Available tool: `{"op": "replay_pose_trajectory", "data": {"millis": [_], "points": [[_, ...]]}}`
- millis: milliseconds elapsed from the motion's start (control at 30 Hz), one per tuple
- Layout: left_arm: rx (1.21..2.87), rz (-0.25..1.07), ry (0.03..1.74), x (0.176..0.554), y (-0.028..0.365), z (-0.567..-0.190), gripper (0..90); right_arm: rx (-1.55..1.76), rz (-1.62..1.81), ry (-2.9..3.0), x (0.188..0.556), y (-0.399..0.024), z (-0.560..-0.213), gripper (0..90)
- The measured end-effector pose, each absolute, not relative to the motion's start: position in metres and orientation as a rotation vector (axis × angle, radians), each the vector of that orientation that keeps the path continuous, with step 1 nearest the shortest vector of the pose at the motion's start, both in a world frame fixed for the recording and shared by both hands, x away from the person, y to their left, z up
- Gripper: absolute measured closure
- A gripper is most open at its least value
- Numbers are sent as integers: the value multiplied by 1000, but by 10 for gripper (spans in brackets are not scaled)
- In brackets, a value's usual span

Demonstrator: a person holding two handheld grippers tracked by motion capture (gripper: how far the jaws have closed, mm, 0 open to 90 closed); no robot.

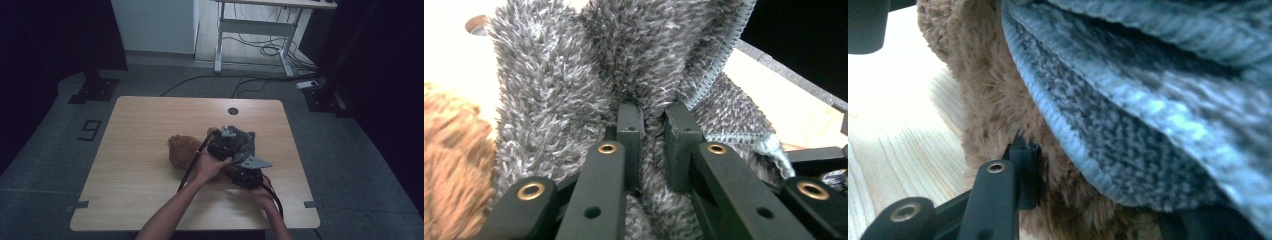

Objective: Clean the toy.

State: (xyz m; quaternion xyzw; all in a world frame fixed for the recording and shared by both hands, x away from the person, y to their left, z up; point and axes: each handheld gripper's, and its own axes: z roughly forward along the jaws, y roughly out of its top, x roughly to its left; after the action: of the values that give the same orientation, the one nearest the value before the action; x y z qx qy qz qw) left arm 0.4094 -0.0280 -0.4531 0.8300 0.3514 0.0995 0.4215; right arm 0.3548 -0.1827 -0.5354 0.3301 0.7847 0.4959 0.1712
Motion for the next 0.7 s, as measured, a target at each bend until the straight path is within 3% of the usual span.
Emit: {"op": "replay_pose_trajectory", "data": {"millis": [367,500,700], "points": [[2070,426,912,393,33,-447,795,954,1431,2229,357,-184,-536,576],[2029,402,922,388,65,-452,796,959,1449,2224,358,-184,-536,576],[1993,472,966,383,102,-446,795,981,1462,2221,358,-185,-537,576]]}}
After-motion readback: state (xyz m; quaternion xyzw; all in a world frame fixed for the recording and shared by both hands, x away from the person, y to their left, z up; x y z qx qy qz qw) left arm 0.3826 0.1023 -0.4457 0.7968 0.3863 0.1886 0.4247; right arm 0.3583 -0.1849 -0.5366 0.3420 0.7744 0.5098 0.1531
